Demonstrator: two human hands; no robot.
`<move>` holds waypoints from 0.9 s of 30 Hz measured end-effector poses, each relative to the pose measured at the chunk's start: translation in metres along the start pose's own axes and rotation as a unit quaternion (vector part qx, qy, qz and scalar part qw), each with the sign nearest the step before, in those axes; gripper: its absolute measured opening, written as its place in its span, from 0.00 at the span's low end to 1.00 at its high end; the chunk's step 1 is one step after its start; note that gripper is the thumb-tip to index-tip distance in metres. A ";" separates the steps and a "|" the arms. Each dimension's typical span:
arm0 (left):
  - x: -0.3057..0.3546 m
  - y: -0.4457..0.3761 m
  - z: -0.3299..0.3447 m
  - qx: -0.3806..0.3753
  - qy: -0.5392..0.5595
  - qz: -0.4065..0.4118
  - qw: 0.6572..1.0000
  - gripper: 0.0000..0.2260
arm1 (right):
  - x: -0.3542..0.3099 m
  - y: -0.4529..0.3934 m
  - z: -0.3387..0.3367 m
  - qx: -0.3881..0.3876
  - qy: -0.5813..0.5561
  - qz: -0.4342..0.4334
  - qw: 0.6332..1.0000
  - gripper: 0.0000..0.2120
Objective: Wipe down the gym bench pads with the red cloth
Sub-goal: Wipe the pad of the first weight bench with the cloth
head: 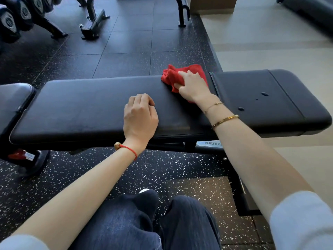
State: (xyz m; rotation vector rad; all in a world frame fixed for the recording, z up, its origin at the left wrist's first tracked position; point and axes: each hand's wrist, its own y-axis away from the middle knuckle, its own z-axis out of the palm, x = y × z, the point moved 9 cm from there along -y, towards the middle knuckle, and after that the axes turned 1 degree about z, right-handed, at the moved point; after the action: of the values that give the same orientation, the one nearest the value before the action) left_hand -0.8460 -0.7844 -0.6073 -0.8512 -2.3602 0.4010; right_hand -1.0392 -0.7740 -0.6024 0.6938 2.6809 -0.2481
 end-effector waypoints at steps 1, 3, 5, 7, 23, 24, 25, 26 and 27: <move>0.000 0.000 0.000 0.001 0.001 0.000 1.000 0.07 | -0.009 0.008 0.003 -0.004 -0.006 -0.017 1.000 0.20; -0.001 0.001 0.000 0.003 0.003 -0.001 1.000 0.07 | -0.023 0.030 0.007 -0.004 -0.024 -0.053 0.998 0.21; -0.002 0.001 0.000 0.007 0.009 0.000 1.000 0.07 | -0.030 0.056 0.006 -0.002 -0.047 -0.073 0.996 0.23; -0.004 0.001 -0.001 0.013 0.022 -0.003 1.000 0.07 | -0.030 0.085 0.006 -0.004 -0.056 -0.085 0.995 0.23; -0.004 0.002 -0.003 0.009 0.039 -0.009 0.999 0.07 | -0.015 0.170 -0.004 0.076 -0.043 -0.068 0.994 0.22; -0.004 0.002 -0.003 0.008 0.040 -0.009 0.999 0.07 | -0.026 0.175 0.004 0.069 -0.037 -0.092 0.993 0.22; -0.004 0.002 -0.003 0.007 0.042 -0.009 0.999 0.07 | -0.034 0.180 0.009 0.064 -0.035 -0.109 0.991 0.22; -0.004 0.002 -0.004 0.007 0.045 -0.011 0.999 0.08 | -0.036 0.182 0.011 0.062 -0.039 -0.116 0.991 0.22; -0.005 0.003 -0.004 0.007 0.049 -0.013 0.999 0.08 | -0.034 0.182 0.010 0.060 -0.046 -0.117 0.990 0.21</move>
State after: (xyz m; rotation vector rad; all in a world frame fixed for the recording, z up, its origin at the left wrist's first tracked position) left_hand -0.8395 -0.7853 -0.6076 -0.8156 -2.2734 0.3557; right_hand -0.9183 -0.6335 -0.6125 0.3874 2.6739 -0.4925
